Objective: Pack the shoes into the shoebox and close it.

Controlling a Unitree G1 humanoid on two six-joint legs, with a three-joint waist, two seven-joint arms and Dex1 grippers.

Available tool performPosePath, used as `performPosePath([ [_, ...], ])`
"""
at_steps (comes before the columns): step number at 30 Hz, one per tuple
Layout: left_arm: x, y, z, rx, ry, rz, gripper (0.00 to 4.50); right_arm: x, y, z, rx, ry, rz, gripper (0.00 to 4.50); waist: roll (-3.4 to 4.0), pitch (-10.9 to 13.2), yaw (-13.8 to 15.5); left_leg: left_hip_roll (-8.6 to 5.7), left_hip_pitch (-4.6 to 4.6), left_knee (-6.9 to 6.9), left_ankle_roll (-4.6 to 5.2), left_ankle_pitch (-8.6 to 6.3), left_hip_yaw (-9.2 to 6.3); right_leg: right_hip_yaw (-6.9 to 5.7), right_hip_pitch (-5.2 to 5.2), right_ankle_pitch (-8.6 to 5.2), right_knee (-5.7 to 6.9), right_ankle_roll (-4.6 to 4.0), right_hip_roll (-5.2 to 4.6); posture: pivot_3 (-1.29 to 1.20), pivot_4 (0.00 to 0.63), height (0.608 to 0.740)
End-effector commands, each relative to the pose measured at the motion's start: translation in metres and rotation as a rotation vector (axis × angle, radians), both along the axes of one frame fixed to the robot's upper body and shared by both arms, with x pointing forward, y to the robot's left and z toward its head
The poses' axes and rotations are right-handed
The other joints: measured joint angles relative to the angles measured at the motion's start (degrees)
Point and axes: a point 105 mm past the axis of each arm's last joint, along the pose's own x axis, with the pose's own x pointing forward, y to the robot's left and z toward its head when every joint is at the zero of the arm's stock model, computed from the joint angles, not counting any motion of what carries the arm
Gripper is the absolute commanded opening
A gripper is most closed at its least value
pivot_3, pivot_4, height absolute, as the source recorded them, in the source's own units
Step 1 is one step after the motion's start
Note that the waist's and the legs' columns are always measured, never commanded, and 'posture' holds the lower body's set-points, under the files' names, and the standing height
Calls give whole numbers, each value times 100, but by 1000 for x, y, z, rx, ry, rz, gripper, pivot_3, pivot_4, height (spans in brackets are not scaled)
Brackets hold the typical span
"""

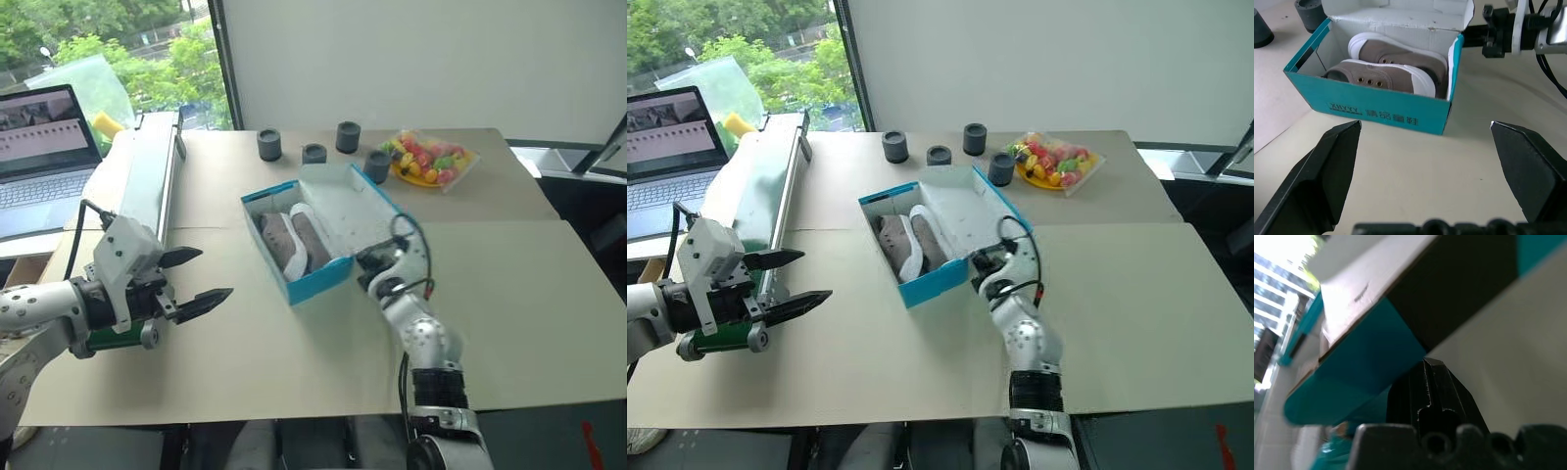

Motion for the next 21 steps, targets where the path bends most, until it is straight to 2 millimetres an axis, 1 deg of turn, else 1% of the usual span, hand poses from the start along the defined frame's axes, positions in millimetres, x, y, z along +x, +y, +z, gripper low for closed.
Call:
performPosePath([
  [1,-3,-1,10,11,-40,6,4500,-20,39,115,396,-466,245,35,17,11,-44,2,-1,-1,0,0,0,4,-5,0,0,0,1,0,150,740],
  [3,-4,-1,9,11,-40,9,4500,-27,42,131,386,-559,312,35,30,18,-98,6,0,-3,1,0,1,10,-8,1,2,-2,6,0,150,740],
  [5,-4,-1,10,8,-42,15,4500,-32,45,141,383,-620,371,35,32,20,-151,20,10,-3,0,0,4,13,-4,5,4,-8,19,0,150,740],
  [6,-4,0,10,8,-45,22,4500,-37,52,147,339,-661,429,35,32,20,-156,26,14,-3,0,0,6,14,-1,7,3,-11,27,0,150,740],
  [8,-4,0,10,8,-48,31,4500,-45,66,151,255,-709,524,35,32,19,-151,40,19,-3,0,0,15,16,4,11,0,-19,51,0,150,740],
  [9,-4,0,10,8,-49,33,4500,-47,73,150,214,-717,563,35,32,19,-148,43,20,-3,0,0,19,9,3,9,3,-25,62,0,150,740],
  [11,-4,0,10,8,-49,35,4500,-48,80,146,162,-715,600,35,32,19,-142,45,19,-6,0,0,19,5,-1,7,5,-32,69,0,150,740],
  [12,-5,0,10,7,-49,35,4500,-47,80,144,152,-714,604,35,32,19,-139,45,19,-9,0,0,19,5,-2,7,6,-34,69,0,150,740],
  [14,-6,0,9,4,-50,44,4500,-44,80,137,73,-699,627,35,32,19,-130,45,16,-9,0,0,19,5,-3,7,5,-34,64,0,150,740],
  [17,-8,0,8,1,-49,53,4500,-35,82,118,-74,-618,664,35,32,19,-103,43,14,-8,-2,-1,21,8,-1,8,0,-33,54,0,150,740],
  [20,-10,0,7,0,-49,55,4500,-28,81,108,-134,-552,674,35,31,19,-91,42,13,-8,-2,-1,21,8,-4,8,2,-34,55,0,150,740],
  [21,-10,0,7,0,-49,60,4500,-29,80,100,-222,-528,711,35,31,19,-91,43,14,-8,-2,-1,21,8,-5,8,4,-35,58,0,150,740],
])
